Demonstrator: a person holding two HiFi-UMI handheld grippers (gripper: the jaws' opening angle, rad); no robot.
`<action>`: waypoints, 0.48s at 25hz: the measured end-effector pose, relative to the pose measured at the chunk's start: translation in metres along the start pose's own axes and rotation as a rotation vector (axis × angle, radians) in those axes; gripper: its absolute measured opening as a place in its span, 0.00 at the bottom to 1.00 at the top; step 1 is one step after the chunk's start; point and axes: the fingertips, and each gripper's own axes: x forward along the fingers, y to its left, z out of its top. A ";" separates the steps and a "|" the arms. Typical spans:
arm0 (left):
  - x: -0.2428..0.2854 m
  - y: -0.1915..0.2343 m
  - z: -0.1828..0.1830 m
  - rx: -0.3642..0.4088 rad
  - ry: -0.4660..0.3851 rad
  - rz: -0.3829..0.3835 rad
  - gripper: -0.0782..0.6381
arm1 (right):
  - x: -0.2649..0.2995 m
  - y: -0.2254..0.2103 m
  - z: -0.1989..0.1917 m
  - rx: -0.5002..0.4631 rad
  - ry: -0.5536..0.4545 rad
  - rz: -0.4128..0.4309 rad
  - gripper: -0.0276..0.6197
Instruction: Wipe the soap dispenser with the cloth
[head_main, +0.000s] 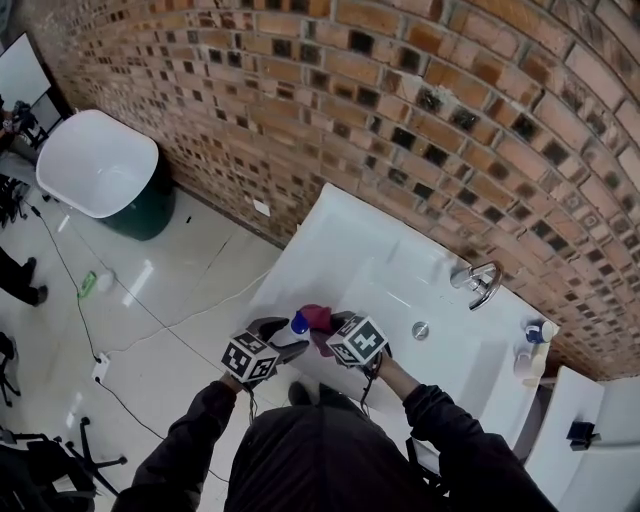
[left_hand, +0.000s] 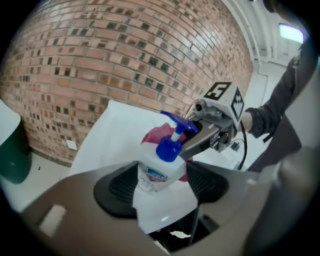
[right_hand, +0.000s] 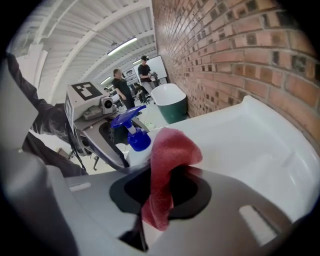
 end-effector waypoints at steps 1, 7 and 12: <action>-0.003 0.000 0.001 0.006 -0.003 0.000 0.55 | -0.003 -0.003 0.000 0.028 -0.014 0.003 0.16; -0.028 -0.008 0.021 0.022 -0.100 0.020 0.51 | -0.039 -0.008 0.024 0.351 -0.189 0.246 0.16; -0.023 -0.016 0.025 0.069 -0.098 0.012 0.46 | -0.039 -0.006 0.039 0.562 -0.245 0.445 0.16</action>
